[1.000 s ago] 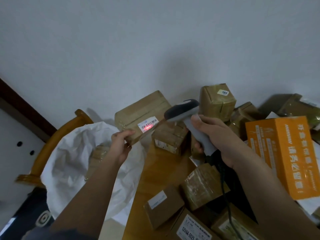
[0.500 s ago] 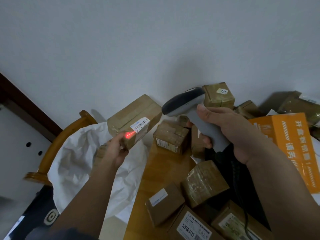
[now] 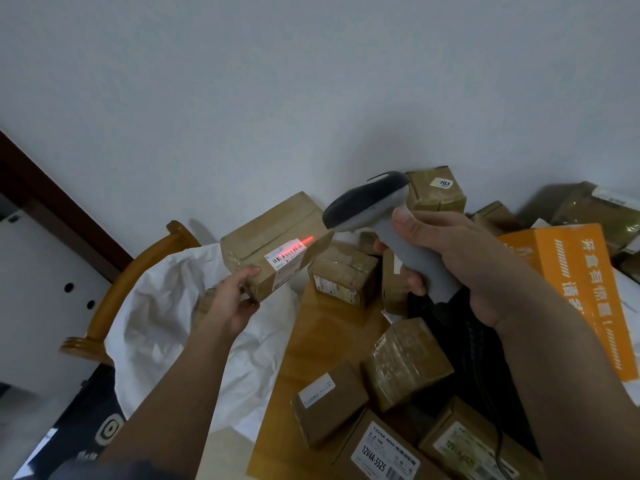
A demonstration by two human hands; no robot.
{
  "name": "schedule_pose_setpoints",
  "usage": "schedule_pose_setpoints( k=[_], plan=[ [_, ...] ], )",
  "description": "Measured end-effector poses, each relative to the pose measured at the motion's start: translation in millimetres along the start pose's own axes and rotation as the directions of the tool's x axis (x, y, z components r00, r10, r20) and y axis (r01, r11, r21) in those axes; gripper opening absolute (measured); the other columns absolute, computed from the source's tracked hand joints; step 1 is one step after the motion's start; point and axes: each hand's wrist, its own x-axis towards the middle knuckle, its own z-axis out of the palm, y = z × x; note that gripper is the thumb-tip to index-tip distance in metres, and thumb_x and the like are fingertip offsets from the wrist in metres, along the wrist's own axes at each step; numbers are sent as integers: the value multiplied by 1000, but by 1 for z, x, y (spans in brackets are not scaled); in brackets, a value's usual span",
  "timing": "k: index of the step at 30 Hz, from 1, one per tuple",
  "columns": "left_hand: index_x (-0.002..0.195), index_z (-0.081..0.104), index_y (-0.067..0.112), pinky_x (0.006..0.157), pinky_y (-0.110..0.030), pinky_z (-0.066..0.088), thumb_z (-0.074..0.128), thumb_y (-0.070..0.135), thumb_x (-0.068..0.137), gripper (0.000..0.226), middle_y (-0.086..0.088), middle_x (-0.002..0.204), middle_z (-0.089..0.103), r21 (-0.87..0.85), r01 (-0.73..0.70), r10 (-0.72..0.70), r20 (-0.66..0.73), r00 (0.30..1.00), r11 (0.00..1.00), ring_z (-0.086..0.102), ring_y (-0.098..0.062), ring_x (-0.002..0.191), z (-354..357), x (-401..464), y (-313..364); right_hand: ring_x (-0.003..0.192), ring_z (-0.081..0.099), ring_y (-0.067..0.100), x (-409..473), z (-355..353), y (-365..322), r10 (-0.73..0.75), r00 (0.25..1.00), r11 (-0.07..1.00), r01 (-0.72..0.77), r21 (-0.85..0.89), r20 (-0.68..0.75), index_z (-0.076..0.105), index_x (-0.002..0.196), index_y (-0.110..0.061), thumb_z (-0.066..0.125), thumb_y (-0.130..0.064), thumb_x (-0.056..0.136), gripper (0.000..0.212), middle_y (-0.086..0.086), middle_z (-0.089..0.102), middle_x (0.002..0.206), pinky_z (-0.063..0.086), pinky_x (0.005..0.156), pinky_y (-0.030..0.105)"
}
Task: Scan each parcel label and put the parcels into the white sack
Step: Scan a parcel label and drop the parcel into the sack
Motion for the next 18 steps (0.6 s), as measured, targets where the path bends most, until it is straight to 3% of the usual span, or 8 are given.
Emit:
schedule_pose_setpoints(
  k=[4, 8, 14, 16, 18],
  plan=[
    [102, 69, 17, 107, -41, 41, 65, 18, 85, 18, -13, 117, 64, -10, 1, -2, -25, 1000, 1000, 57, -29, 109, -6, -7, -2, 47, 48, 14, -3, 3, 1, 5, 1000, 1000, -4, -22, 21, 65, 107, -5, 56, -46, 78, 51, 5, 68, 86, 42, 45, 21],
    [107, 69, 16, 104, -41, 46, 66, 17, 84, 23, -12, 115, 68, -61, -20, 18, -34, 999, 998, 61, -28, 108, -18, -11, -7, 45, 48, 12, -6, 8, 0, 27, 998, 999, -24, -44, 54, 64, 103, -4, 54, -46, 77, 50, -4, 64, 64, 42, 43, 19],
    [117, 69, 14, 94, -40, 53, 80, 22, 63, 56, -12, 116, 70, -91, -28, 24, -46, 999, 995, 63, -30, 113, -36, -13, -12, 44, 47, 13, -8, 14, -1, 20, 996, 998, -14, -66, 90, 62, 100, -4, 51, -42, 88, 41, -9, 60, 52, 40, 45, 21],
    [122, 66, 15, 96, -40, 52, 83, 24, 57, 67, -12, 119, 69, -108, -22, 18, -34, 999, 994, 63, -31, 115, -39, -16, -13, 43, 47, 13, -8, 15, -1, 20, 995, 998, -14, -65, 98, 62, 99, -4, 52, -42, 87, 42, -9, 60, 52, 40, 43, 19],
    [124, 64, 15, 101, -42, 49, 82, 23, 63, 64, -12, 120, 69, -150, -22, 20, -15, 1000, 988, 62, -31, 116, -42, -20, -13, 43, 47, 13, -6, 18, 0, 21, 992, 998, -12, -69, 122, 62, 98, -4, 53, -45, 80, 45, -9, 59, 52, 41, 42, 19]
  ],
)
